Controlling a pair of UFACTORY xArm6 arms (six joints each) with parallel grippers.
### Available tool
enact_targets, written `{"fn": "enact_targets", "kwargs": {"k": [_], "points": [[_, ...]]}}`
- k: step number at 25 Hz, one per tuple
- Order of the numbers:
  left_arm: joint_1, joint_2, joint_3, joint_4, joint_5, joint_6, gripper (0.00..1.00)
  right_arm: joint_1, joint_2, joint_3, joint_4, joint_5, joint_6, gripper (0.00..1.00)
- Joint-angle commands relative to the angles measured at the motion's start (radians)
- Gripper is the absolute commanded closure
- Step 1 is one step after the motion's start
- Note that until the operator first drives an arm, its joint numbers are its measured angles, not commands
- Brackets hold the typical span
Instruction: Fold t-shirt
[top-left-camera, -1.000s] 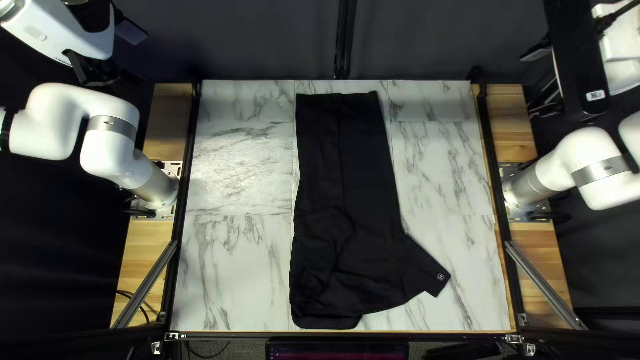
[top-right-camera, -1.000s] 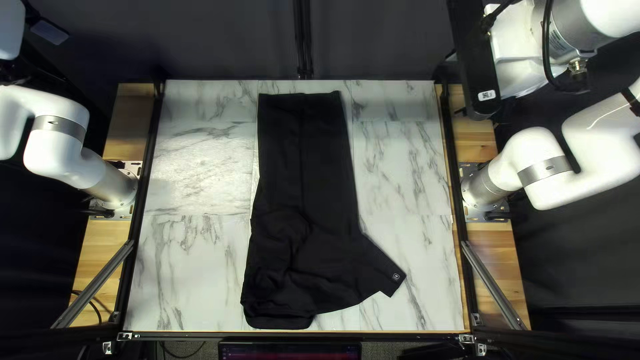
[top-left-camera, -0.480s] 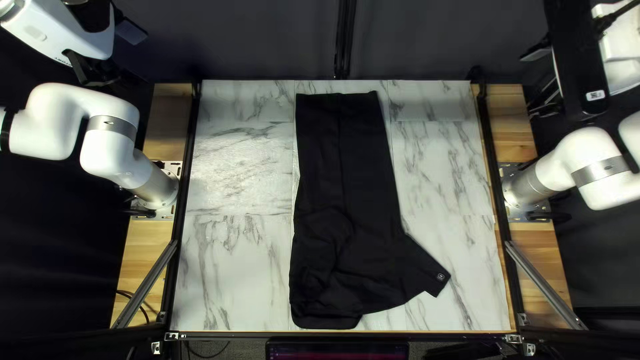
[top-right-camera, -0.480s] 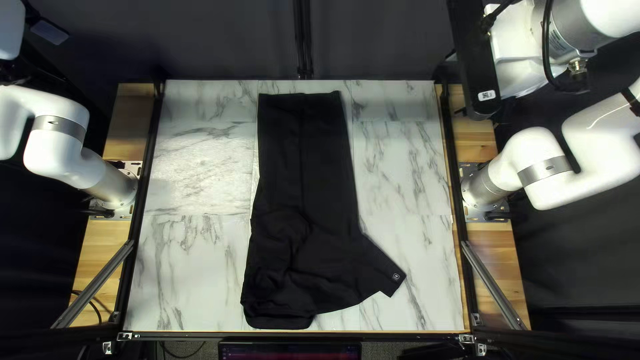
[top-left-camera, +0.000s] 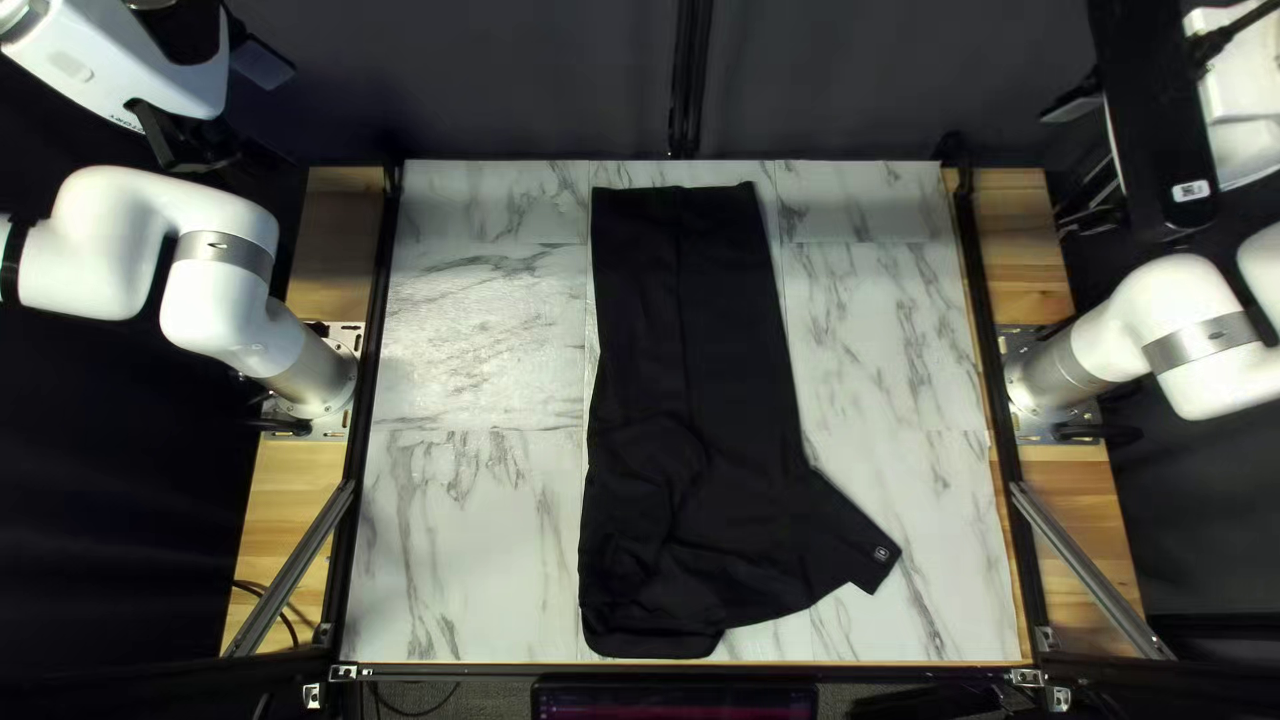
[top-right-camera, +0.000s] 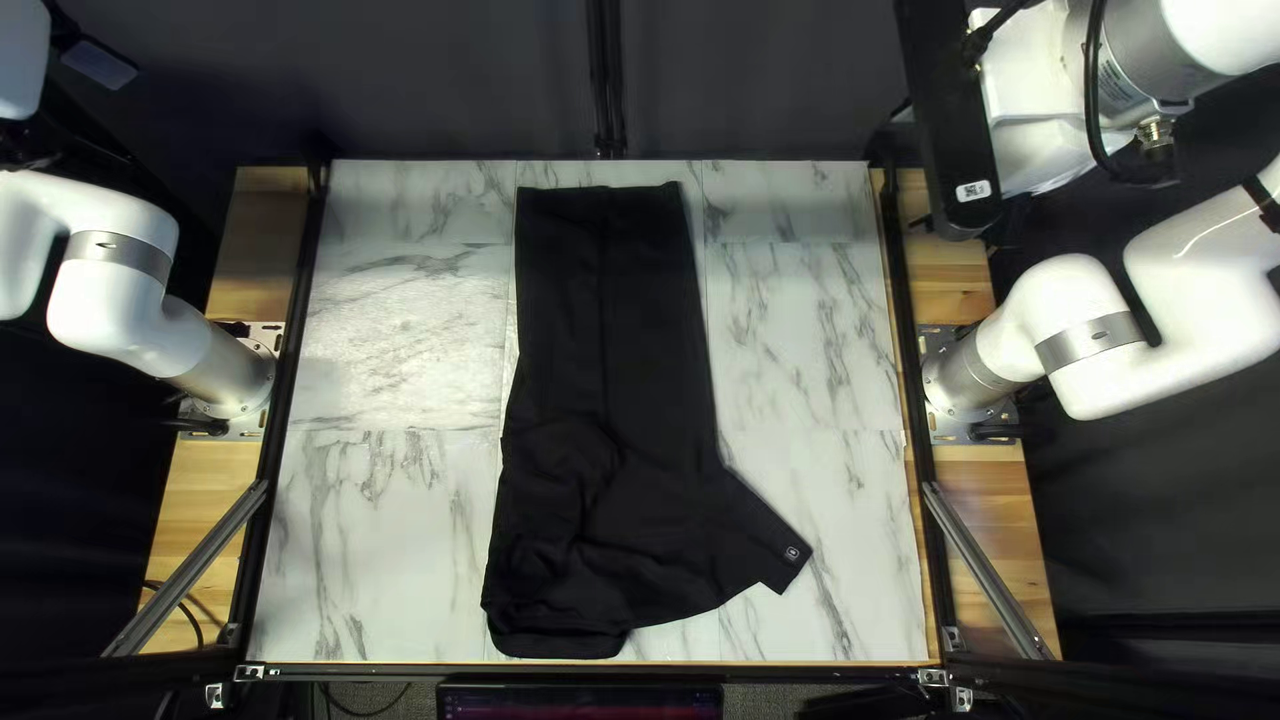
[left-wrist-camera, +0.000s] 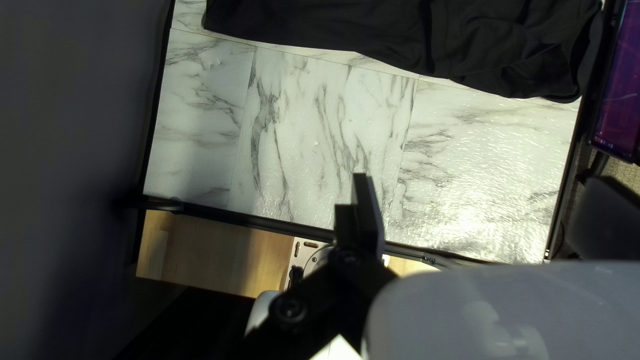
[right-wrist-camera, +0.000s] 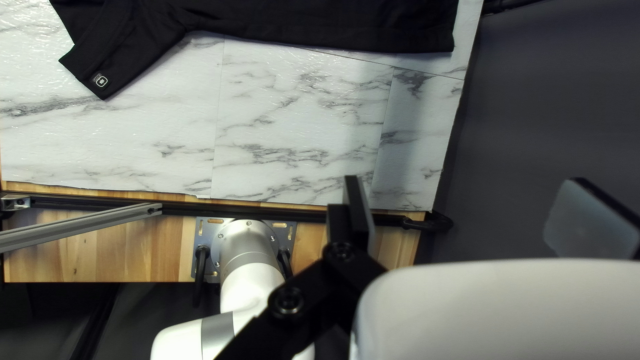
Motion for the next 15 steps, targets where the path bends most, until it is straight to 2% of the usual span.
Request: {"fn": "enact_targets", "kwargs": {"k": [1, 5, 15], "points": [[0.0, 0.0, 0.0, 0.0, 0.0, 0.0, 0.0, 0.026, -0.038, 0.065, -0.016, -0.032, 0.068, 0.0], [0.0, 0.0, 0.0, 0.0, 0.0, 0.0, 0.0, 0.096, -0.06, 0.084, -0.048, -0.007, 0.153, 0.0], [0.0, 0.0, 0.0, 0.0, 0.0, 0.0, 0.0, 0.096, -0.06, 0.084, -0.048, -0.007, 0.153, 0.0]]}}
